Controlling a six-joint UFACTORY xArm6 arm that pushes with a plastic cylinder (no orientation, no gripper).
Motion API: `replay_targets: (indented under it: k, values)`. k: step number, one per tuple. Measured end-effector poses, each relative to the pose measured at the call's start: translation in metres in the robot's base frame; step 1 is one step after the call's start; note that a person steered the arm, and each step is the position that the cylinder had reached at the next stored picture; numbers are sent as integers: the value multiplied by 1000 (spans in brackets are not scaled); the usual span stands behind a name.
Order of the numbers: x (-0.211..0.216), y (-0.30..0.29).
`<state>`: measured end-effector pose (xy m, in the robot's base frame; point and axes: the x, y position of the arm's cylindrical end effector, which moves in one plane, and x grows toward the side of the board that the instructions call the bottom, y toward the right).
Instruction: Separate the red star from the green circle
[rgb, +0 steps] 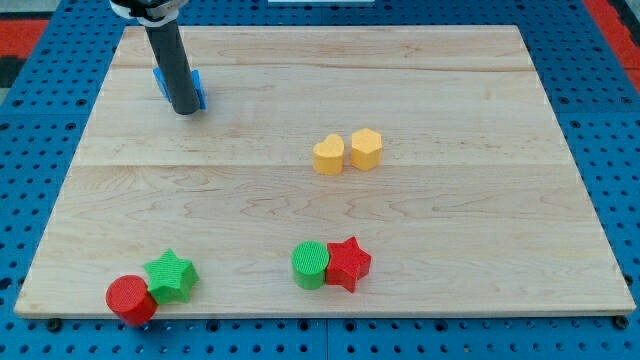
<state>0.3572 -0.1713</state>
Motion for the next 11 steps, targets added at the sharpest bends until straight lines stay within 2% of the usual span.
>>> replay_targets:
  k: [1,3,4,5,7,8,9,11]
  values:
    - [48,18]
    - [163,106]
    - [202,120]
    - [207,108]
    - [239,141]
    - [236,215]
    - [244,241]
    - [262,174]
